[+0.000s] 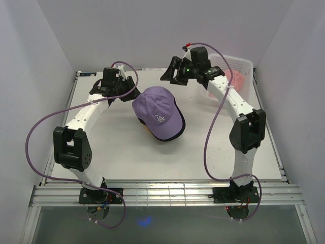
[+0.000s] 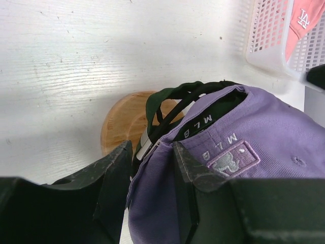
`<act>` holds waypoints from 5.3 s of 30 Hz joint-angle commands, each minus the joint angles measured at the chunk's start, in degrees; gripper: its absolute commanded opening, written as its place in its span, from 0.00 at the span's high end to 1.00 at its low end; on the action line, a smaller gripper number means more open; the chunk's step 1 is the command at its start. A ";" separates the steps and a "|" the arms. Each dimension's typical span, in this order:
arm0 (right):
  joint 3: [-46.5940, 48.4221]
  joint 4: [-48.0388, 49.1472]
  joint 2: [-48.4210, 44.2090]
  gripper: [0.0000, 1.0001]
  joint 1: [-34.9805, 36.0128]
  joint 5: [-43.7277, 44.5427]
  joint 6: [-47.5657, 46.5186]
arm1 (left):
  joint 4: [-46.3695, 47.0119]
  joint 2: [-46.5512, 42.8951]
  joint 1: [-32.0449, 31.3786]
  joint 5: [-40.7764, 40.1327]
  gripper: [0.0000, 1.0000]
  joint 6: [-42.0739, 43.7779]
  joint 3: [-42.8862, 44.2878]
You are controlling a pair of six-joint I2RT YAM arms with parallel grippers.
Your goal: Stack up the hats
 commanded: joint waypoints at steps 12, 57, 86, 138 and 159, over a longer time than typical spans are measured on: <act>-40.25 12.83 -40.67 0.31 -4.64 -1.45 5.99 | -3.54 -1.60 0.14 -1.63 0.52 1.78 1.34; -65.72 29.91 -38.41 0.34 2.66 -2.78 16.19 | -2.39 0.69 0.14 -1.72 0.48 1.17 0.99; -11.52 -7.35 -23.41 0.33 -23.86 15.13 -3.67 | -9.78 -3.44 0.32 -1.81 0.15 0.38 22.53; 22.86 -4.47 15.57 0.92 -32.23 27.54 -9.21 | -8.02 -5.90 -5.57 0.30 0.16 -0.24 18.39; 17.88 5.98 0.71 0.92 -33.55 2.43 7.63 | -7.14 -5.99 -5.57 0.30 0.16 -0.24 16.63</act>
